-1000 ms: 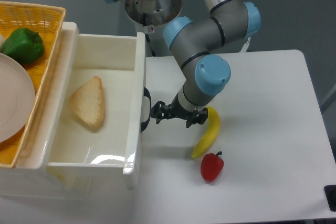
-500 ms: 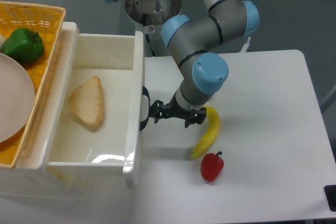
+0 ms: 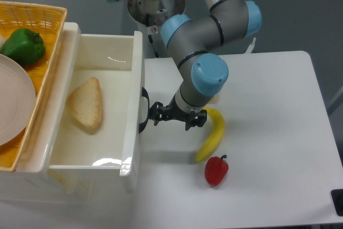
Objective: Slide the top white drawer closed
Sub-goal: 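Push the white drawer inward into the cabinet with the gripper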
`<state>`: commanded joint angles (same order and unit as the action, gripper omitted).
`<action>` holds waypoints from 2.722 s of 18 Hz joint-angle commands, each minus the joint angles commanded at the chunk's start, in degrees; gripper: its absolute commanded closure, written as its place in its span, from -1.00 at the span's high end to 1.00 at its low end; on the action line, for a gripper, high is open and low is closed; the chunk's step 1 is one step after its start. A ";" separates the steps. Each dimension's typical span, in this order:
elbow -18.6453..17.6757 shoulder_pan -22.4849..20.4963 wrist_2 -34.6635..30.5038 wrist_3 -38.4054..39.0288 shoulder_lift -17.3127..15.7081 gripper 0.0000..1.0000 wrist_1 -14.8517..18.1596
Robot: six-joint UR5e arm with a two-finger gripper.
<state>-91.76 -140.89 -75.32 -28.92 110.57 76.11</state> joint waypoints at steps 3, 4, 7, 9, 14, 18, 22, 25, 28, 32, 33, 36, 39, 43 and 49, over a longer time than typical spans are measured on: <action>-0.44 0.35 0.00 0.00 0.00 1.00 0.00; -0.44 0.61 0.00 0.00 0.00 1.00 -0.09; -0.44 0.97 0.17 0.00 -0.09 1.00 0.00; -0.44 1.14 0.35 0.09 -0.18 1.00 0.00; -0.35 1.58 0.44 0.53 -0.18 1.00 -0.09; -0.35 1.84 1.32 0.61 -0.53 1.00 0.00; -0.35 2.81 1.32 1.49 -0.53 1.00 -0.09; -0.26 3.25 1.32 1.58 -0.53 1.00 -0.18; -0.18 4.30 1.23 1.76 -0.53 1.00 -0.18; 0.09 5.27 0.88 2.02 -0.53 1.00 -0.18; 0.09 5.36 0.97 2.02 -0.61 1.00 -0.18; 0.17 6.32 0.88 2.11 -0.97 1.00 -0.18; 0.35 7.12 0.70 2.02 -1.14 1.00 -0.26; 0.44 8.17 0.70 2.11 -1.05 1.00 -0.53; 0.70 9.05 0.62 2.02 -0.97 1.00 -0.62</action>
<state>-91.05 -131.84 -74.71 -26.89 109.60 75.50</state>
